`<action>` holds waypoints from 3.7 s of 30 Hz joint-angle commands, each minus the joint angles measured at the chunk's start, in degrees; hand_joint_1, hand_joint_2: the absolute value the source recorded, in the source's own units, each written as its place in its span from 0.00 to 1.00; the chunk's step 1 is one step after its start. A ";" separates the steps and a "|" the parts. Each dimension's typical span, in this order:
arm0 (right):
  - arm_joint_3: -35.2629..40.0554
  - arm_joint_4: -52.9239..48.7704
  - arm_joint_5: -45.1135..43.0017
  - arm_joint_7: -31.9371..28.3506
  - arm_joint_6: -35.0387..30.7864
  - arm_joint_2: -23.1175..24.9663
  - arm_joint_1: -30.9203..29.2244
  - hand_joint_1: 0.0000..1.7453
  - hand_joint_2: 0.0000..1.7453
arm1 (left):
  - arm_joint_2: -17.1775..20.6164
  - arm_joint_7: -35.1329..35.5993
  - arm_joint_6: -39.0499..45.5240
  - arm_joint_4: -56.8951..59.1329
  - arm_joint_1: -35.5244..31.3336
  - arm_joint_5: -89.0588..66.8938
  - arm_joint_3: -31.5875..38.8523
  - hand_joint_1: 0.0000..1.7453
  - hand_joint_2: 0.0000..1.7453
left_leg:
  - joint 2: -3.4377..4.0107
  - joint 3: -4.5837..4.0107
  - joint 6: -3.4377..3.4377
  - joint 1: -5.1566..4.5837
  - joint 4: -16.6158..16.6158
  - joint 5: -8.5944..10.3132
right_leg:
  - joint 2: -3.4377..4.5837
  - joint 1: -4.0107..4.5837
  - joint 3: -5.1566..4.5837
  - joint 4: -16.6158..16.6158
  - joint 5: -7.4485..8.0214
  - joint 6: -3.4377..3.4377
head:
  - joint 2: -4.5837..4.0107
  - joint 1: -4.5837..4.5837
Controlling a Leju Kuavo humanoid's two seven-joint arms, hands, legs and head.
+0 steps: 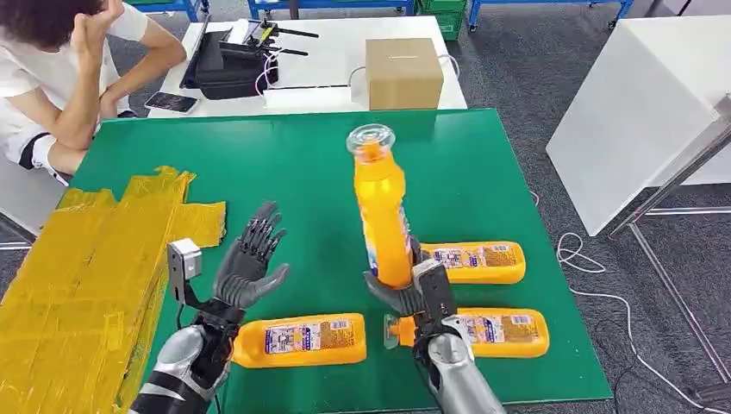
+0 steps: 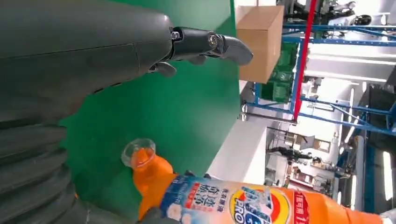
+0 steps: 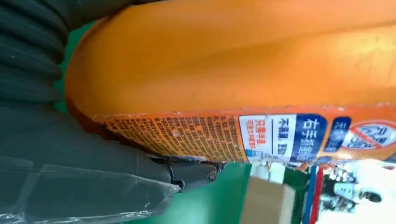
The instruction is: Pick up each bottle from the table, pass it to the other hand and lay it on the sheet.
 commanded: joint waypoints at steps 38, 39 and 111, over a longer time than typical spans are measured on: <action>18.20 4.23 25.54 6.75 -18.82 -0.97 -13.33 1.00 1.00 | 0.70 -1.90 -1.76 -5.86 -3.09 -2.96 -10.53 0.00 1.00 | 0.02 -0.02 0.00 0.04 0.01 0.00 | 0.01 0.03 0.02 -0.03 0.02 0.03 | 0.00 0.02; 18.34 3.84 25.63 6.83 -18.87 -1.08 -13.04 1.00 1.00 | 0.78 -1.99 -1.69 -5.49 -3.23 -2.95 -10.48 0.00 1.00 | 0.01 0.03 -0.02 0.08 0.01 -0.02 | 0.00 0.07 0.08 -0.06 0.02 0.04 | 0.00 0.02; 34.81 5.08 41.96 12.65 -24.42 0.40 -8.58 1.00 1.00 | -5.65 -10.93 27.58 -12.92 0.65 -5.40 1.45 1.00 1.00 | -0.24 0.01 -0.06 0.19 0.02 -0.04 | -0.28 0.21 0.17 -0.15 -0.05 0.05 | 0.00 0.00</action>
